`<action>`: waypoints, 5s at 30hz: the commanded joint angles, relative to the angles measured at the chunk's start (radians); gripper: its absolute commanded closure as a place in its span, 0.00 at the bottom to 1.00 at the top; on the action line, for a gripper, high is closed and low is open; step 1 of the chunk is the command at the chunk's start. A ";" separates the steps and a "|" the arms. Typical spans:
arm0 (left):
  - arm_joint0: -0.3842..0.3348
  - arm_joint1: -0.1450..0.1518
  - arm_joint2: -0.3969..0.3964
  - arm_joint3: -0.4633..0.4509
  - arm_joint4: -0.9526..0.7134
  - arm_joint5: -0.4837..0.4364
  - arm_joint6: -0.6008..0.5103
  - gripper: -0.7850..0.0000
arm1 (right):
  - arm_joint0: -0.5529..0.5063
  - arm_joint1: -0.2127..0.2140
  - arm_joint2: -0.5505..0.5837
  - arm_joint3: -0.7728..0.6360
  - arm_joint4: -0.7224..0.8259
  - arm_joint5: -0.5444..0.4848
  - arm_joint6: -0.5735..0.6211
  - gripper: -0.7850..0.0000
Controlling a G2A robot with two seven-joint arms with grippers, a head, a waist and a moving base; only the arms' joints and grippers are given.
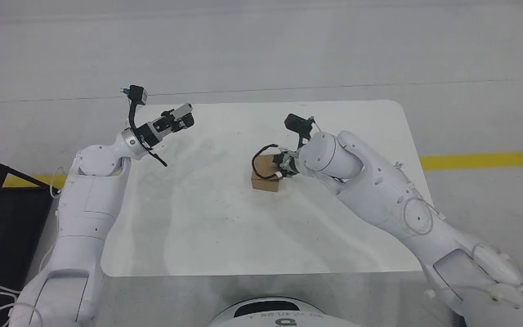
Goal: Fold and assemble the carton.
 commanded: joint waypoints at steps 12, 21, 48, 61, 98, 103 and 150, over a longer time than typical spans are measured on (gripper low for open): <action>0.000 0.000 0.000 0.000 0.000 0.000 0.000 0.00 | 0.031 -0.021 -0.044 -0.020 0.016 0.055 -0.043 1.00; 0.000 0.000 0.000 0.000 0.000 0.000 0.000 0.00 | -0.012 -0.005 -0.003 -0.090 0.049 0.085 -0.085 0.42; 0.123 0.001 0.251 -0.348 0.665 -0.036 0.074 0.12 | -0.528 0.108 0.464 -0.168 0.239 -0.385 -0.196 0.59; 0.070 -0.019 0.345 -0.258 0.706 -0.024 0.138 0.17 | -0.472 0.096 0.419 -0.115 0.246 -0.400 -0.189 0.60; 0.021 -0.043 0.416 -0.217 0.699 0.028 0.246 0.36 | -0.518 0.098 0.435 -0.183 0.213 -0.396 -0.210 0.62; 0.015 -0.048 0.433 -0.207 0.712 0.039 0.249 0.37 | -0.488 0.094 0.407 -0.170 0.197 -0.384 -0.189 0.62; -0.013 -0.064 0.467 -0.175 0.757 0.047 0.247 0.38 | -0.427 0.085 0.362 -0.116 0.153 -0.357 -0.126 0.58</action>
